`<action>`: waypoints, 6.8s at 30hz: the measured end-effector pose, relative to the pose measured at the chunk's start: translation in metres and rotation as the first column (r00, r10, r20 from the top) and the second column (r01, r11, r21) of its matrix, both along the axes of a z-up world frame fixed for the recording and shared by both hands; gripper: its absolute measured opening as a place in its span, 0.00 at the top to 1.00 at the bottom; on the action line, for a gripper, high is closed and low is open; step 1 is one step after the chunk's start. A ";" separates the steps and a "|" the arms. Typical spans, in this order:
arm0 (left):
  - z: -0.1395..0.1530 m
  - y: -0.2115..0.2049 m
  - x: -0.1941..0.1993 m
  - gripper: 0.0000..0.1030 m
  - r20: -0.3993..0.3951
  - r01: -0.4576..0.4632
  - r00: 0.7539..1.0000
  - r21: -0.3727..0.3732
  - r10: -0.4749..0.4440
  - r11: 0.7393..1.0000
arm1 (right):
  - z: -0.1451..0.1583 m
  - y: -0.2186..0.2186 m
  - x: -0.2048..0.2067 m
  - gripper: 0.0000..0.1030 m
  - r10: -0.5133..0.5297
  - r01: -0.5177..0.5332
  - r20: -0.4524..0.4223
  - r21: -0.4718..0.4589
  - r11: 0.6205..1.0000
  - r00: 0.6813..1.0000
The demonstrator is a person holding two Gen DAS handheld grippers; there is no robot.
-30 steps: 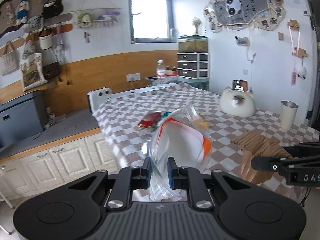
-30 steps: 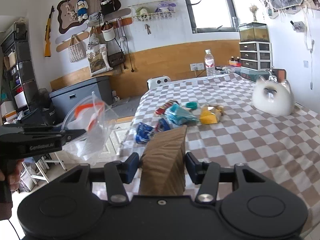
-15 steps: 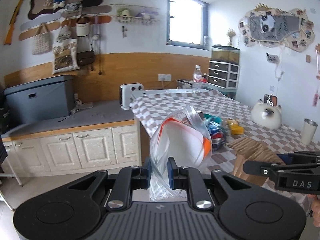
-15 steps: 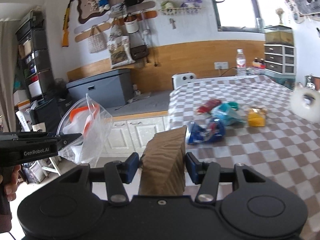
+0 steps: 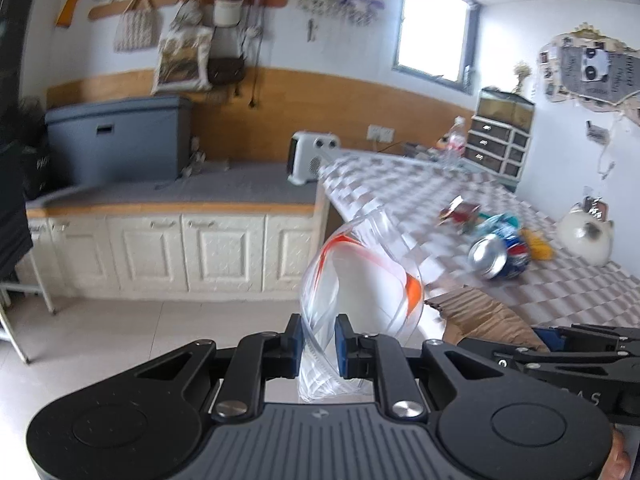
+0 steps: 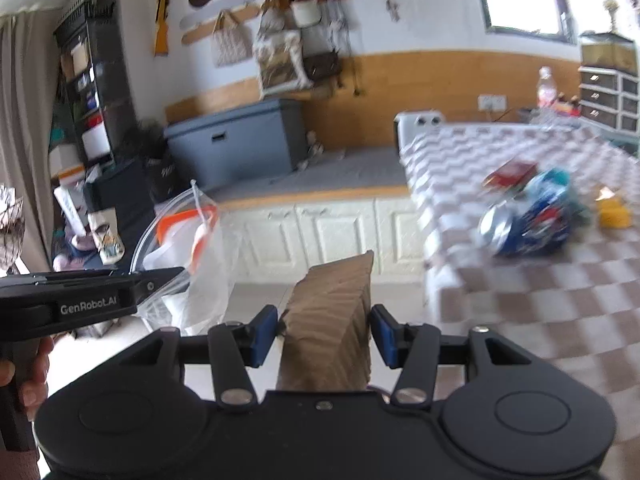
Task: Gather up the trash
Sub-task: 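Carry the zip bag and cardboard toward the wastebasket with both tools, then open the left tool to drop the zip bag while the right tool drops the cardboard, then raise both open tools from the wastebasket back toward the table, then grasp the crushed Pepsi can with the left tool while the right tool grasps the yellow pack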
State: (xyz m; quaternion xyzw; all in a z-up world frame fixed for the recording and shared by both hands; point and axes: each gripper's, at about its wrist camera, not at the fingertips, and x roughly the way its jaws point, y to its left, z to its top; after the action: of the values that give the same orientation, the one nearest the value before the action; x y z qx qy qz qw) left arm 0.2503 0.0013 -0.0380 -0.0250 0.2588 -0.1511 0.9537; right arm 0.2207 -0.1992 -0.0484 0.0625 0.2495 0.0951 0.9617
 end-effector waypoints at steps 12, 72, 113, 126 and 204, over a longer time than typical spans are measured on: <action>-0.110 0.030 0.066 0.83 -0.185 -0.066 0.981 -0.006 0.064 0.998 | -0.099 0.046 0.078 0.49 -0.004 0.001 -0.174 -0.017 1.000 0.985; -0.463 0.002 0.191 0.76 -0.637 -0.337 0.734 -0.038 0.237 0.941 | -0.451 -0.016 0.212 0.32 -0.071 0.251 -0.597 0.224 0.942 0.799; -0.437 0.016 0.160 0.02 -0.621 -0.209 0.728 0.202 0.290 0.957 | -0.431 -0.014 0.187 0.06 -0.182 0.130 -0.558 -0.131 0.983 0.809; -0.390 0.022 0.125 0.00 -0.591 -0.181 0.755 0.227 0.283 0.957 | -0.386 -0.009 0.160 0.00 -0.226 0.157 -0.493 -0.179 0.971 0.840; 0.033 -0.203 -0.027 0.00 0.056 0.184 0.982 -0.071 -0.181 0.980 | 0.040 -0.237 -0.051 0.00 -0.359 0.398 0.253 -0.121 0.909 0.898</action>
State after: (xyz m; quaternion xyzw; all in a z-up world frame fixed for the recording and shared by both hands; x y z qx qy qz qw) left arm 0.2230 -0.2019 -0.0046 -0.0336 0.2305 -0.2483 0.9402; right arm 0.1692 -0.4361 -0.0080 0.0168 0.1293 -0.1093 0.9854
